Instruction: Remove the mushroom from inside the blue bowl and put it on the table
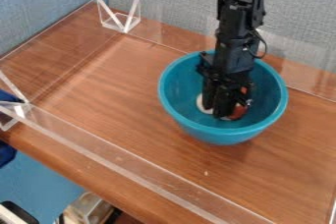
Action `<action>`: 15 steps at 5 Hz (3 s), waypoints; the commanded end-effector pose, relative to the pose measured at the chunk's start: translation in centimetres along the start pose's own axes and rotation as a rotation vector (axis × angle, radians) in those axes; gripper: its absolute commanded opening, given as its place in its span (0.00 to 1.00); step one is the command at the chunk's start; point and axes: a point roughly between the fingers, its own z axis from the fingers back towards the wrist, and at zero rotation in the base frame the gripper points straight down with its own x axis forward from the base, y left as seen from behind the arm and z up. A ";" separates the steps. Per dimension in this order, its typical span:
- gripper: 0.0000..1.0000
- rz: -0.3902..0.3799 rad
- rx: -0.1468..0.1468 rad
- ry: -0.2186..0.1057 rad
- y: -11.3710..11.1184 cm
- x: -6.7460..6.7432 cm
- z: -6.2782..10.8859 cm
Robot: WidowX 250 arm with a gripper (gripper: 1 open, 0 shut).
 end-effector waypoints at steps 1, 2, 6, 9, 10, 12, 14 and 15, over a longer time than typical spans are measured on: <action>0.00 0.013 0.001 0.016 1.9 0.5 -1.6; 0.00 -0.032 0.009 0.007 2.1 0.5 -0.6; 0.00 -0.122 0.043 -0.043 2.2 2.1 3.7; 0.00 -0.189 0.091 -0.104 1.0 0.0 7.0; 0.00 -0.190 0.097 -0.112 0.6 0.6 7.5; 0.00 -0.378 0.113 -0.104 -0.4 0.3 7.6; 0.00 -0.453 0.194 -0.149 -2.7 -1.9 12.2; 0.00 -0.415 0.223 -0.181 -3.5 -3.7 14.5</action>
